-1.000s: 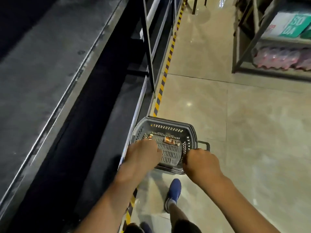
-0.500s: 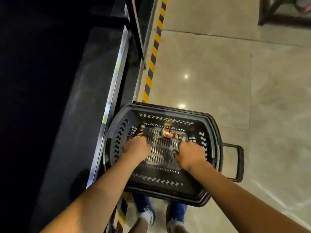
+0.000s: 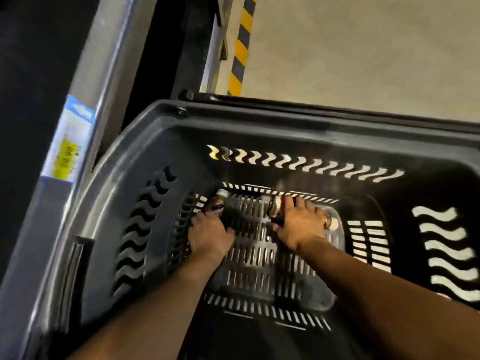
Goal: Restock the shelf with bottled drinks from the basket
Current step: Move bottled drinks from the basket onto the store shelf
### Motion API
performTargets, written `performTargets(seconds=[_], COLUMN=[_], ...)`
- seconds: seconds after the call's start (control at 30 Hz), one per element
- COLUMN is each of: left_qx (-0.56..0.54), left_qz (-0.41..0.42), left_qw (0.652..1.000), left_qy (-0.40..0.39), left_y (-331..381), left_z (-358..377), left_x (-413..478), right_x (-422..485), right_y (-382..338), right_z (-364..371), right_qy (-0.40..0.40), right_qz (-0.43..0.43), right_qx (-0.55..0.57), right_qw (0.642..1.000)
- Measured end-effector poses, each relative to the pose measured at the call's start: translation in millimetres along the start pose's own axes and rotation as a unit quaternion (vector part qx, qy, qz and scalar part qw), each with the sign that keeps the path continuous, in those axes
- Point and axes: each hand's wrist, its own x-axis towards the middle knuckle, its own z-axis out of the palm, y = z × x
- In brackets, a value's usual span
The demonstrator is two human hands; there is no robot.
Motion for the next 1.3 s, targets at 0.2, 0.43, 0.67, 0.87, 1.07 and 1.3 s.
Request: performTargets(seconds=[0.2,0.43,0.67,0.87,1.07,1.3], left_qx=[-0.073,-0.091,-0.068,-0.105,-0.139,-0.246], left_qz=[-0.038,-0.018,-0.009,-0.019,-0.037,-0.054], left_qw=[0.997,0.996,0.997,0.993,0.989,0.966], left_qy=[-0.01,-0.002,-0.038,-0.041,-0.036,-0.062], left_y=[7.8,3.3,17.3,25.8,30.8,25.5], left_z=[24.1,13.5,-60.3,-169.9,-288.3,-424.6], left_x=[22.0,15.2,-57.4,-140.5,-231.5,-358.4], right_x=[24.7,22.3,-57.8,-146.6,-252.2,-411.2], right_y=[-5.2,1.7,6.2,3.6,6.5,-27.0], right_z=[29.2,17.3,-73.7,-189.9,-304.5,-396.2], right_qy=[-0.006,-0.032,-0.02,-0.067,-0.324,-0.219], right_qz=[0.019,0.013,0.024,0.148,0.242,0.269], right_qx=[0.014,0.055,0.009,0.187,0.512,0.595], right_qw=[1.0,0.998,0.999,0.969,0.758,0.725])
